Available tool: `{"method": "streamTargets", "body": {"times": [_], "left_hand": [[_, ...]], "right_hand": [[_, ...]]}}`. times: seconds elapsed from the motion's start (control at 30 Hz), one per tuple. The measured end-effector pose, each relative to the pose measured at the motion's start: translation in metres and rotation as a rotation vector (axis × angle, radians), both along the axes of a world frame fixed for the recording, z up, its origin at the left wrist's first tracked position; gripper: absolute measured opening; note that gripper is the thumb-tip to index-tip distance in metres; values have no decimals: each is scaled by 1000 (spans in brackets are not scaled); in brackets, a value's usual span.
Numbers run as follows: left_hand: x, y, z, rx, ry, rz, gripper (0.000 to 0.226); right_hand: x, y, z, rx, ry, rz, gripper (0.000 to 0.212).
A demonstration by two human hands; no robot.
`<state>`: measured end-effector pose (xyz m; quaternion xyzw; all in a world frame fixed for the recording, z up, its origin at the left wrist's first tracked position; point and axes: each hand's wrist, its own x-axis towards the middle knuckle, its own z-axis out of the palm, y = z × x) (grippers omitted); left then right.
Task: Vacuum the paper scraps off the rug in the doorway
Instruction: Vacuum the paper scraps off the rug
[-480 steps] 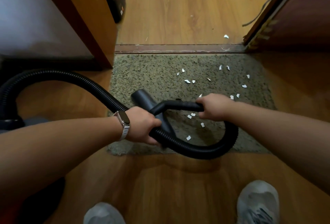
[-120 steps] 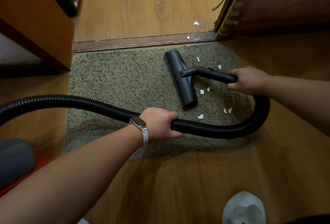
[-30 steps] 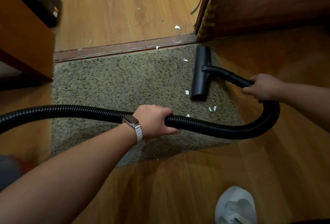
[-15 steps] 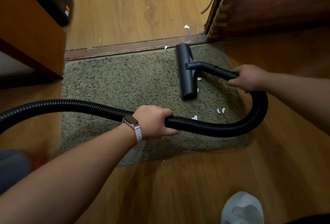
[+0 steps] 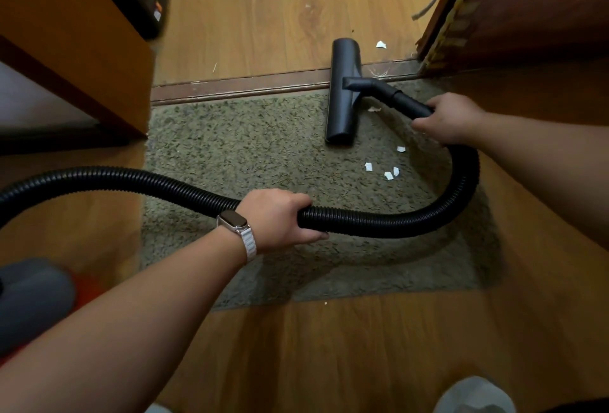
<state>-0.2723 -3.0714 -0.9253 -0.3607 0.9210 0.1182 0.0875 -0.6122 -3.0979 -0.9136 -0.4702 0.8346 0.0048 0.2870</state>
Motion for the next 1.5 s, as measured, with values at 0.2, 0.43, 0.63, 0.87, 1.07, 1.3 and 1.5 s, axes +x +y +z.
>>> {"method": "streamTargets", "body": {"times": [0.2,0.43,0.63,0.87,1.07,1.3,1.5], "left_hand": [[8,0,4,18,-27,31,52],[7,0,2,20,-47,17,53],[0,1,0,17,-43,27,60],[-10,2,2,15,4,36,57],[-24,9,2,2,24,-5,58],[-47,16,7,-8,51,-67,59],[-41,14,6,15,39,-73,60]], "right_hand": [[11,-14,-6,-17,30,18,37],[27,-14,-3,12,60,162,31],[8,-3,4,38,64,95,31],[-30,27,7,95,53,25,38],[-54,65,16,150,-29,-55,39],[-65,91,25,194,-60,-81,36],[-55,80,21,174,-25,-47,35]]}}
